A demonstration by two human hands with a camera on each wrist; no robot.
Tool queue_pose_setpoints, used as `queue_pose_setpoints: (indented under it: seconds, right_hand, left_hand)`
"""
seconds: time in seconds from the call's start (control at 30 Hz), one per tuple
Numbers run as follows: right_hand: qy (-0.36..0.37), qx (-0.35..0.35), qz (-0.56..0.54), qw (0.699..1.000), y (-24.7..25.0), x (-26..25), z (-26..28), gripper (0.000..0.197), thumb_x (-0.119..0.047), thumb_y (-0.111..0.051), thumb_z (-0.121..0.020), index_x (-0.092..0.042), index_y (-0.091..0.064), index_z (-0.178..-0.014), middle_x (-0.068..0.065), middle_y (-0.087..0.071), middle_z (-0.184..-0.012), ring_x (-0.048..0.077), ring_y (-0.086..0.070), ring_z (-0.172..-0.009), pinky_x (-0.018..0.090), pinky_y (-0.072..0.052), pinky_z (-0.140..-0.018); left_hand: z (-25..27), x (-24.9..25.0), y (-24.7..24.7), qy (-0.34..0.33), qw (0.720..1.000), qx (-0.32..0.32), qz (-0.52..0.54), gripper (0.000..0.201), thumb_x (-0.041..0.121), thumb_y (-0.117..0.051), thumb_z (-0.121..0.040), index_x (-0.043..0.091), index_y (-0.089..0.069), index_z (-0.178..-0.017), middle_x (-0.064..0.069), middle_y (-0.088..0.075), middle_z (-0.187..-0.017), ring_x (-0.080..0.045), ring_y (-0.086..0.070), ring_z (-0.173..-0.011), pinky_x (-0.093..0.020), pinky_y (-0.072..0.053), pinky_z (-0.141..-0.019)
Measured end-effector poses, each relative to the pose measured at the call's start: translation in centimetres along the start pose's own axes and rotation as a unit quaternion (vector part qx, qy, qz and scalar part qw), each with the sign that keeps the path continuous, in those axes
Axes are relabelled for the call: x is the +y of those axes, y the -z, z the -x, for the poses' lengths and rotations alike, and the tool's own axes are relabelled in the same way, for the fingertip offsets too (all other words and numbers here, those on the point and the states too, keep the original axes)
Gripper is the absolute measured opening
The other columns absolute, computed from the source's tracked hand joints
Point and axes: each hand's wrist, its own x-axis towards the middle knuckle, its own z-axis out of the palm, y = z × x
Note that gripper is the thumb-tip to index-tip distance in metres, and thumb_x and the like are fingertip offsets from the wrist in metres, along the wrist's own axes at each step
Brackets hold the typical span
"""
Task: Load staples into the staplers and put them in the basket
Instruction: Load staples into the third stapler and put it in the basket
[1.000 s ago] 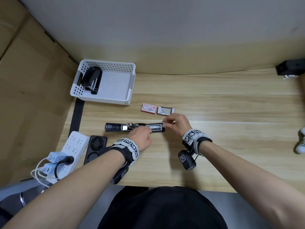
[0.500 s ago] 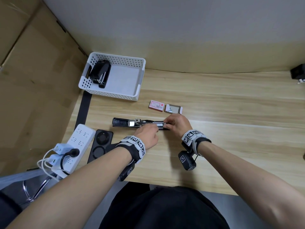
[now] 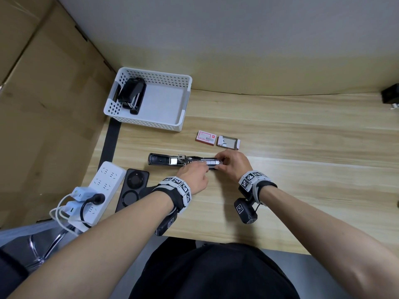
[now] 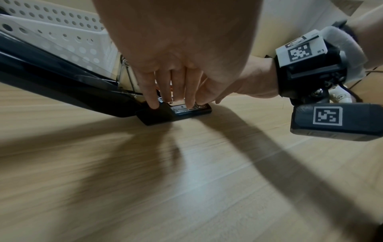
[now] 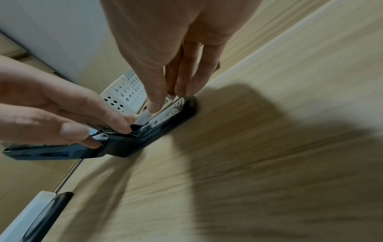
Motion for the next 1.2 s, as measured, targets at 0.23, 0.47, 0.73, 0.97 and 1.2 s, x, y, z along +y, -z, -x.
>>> queue_pose_setpoints:
  seconds: [0.23,0.47,0.73,0.97,1.2]
  right_hand:
    - [-0.012,-0.017,0.015,1.000,1.2,0.1,0.5,0.024,-0.025,-0.081,-0.073,-0.024,-0.071,-0.095,-0.007,-0.067,-0.087,0.012,-0.059,-0.078,0.033,-0.052,-0.072]
    - [-0.031,-0.046,0.056,0.997,2.7,0.0,1.1,0.031,-0.032,-0.082,-0.070,-0.027,-0.069,-0.098,-0.010,-0.062,-0.090,0.012,-0.059,-0.082,0.030,-0.050,-0.073]
    - [-0.039,-0.085,0.118,0.989,1.0,0.4,1.0,0.052,-0.033,-0.080,-0.070,-0.032,-0.060,-0.117,-0.009,-0.051,-0.107,0.013,-0.058,-0.097,0.034,-0.052,-0.086]
    - [-0.054,-0.061,0.123,0.989,0.3,0.1,1.1,0.048,-0.028,-0.078,-0.073,-0.027,-0.061,-0.118,-0.008,-0.050,-0.103,0.014,-0.057,-0.090,0.032,-0.051,-0.081]
    - [-0.084,-0.064,0.110,0.988,0.0,0.1,0.8,0.048,-0.024,-0.080,-0.072,-0.021,-0.058,-0.115,-0.007,-0.048,-0.103,0.016,-0.057,-0.095,0.030,-0.048,-0.085]
  left_hand:
    - [0.6,0.2,0.6,-0.022,1.000,-0.006,-0.015,0.028,0.021,-0.045,-0.088,0.015,-0.061,-0.109,0.000,-0.055,-0.127,-0.023,-0.052,-0.117,-0.043,-0.049,-0.094]
    - [2.9,-0.1,3.5,-0.090,0.993,0.079,0.002,0.029,0.017,-0.044,-0.089,0.016,-0.061,-0.113,0.002,-0.060,-0.116,-0.020,-0.054,-0.110,-0.037,-0.049,-0.087]
    - [5.3,-6.5,7.2,-0.092,0.960,0.263,0.039,0.038,0.013,-0.057,-0.088,0.020,-0.058,-0.125,0.007,-0.056,-0.126,-0.010,-0.049,-0.117,-0.033,-0.047,-0.099]
    - [5.1,-10.2,6.5,0.082,0.996,0.026,-0.025,0.068,0.028,-0.071,-0.082,0.021,-0.041,-0.143,0.002,-0.041,-0.146,-0.019,-0.042,-0.131,-0.038,-0.042,-0.104]
    - [3.8,-10.5,6.4,0.072,0.994,0.075,0.015,0.028,0.008,-0.066,-0.079,0.019,-0.063,-0.104,-0.001,-0.063,-0.102,-0.024,-0.060,-0.095,-0.035,-0.050,-0.081]
